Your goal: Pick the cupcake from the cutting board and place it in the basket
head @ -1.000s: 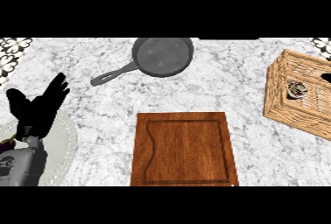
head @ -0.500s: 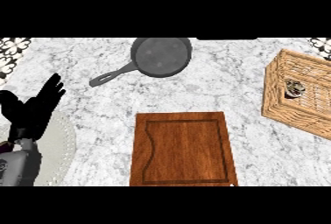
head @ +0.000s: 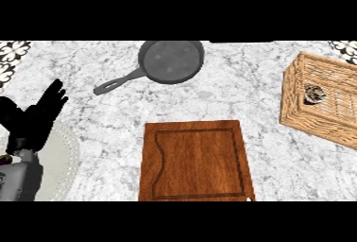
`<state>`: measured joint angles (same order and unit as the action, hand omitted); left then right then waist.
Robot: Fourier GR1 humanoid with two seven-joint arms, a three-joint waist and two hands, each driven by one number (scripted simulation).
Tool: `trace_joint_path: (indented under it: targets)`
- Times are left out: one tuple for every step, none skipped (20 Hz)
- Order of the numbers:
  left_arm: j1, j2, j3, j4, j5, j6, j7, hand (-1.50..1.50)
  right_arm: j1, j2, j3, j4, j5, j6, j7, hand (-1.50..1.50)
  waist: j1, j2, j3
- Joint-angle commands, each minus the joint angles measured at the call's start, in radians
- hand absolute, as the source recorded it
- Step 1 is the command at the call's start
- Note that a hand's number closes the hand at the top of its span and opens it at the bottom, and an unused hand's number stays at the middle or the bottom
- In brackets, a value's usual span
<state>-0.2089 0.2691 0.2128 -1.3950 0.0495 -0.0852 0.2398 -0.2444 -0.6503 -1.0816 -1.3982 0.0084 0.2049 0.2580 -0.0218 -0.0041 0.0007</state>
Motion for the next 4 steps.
trace_joint_path:
  targets:
    - [0.035, -0.001, 0.002, -0.038, 0.014, -0.016, -0.009, 0.0, 0.148, -0.073, -0.117, 0.164, -0.112, 0.188, -0.12, -1.5, 0.002, 0.0, 0.002]
    - [0.013, -0.026, -0.024, -0.049, -0.002, 0.007, 0.018, 0.0, 0.155, -0.127, -0.124, 0.229, -0.118, 0.224, -0.142, -1.5, 0.005, 0.002, 0.002]
    - [0.037, -0.016, -0.002, -0.021, 0.01, -0.009, -0.018, 0.0, 0.191, -0.133, -0.139, 0.241, -0.128, 0.258, -0.171, -1.5, 0.006, 0.002, 0.001]
    - [0.026, -0.009, 0.006, 0.017, 0.011, -0.017, -0.039, 0.0, 0.224, -0.151, -0.157, 0.291, -0.135, 0.298, -0.209, -1.5, 0.002, 0.003, 0.001]
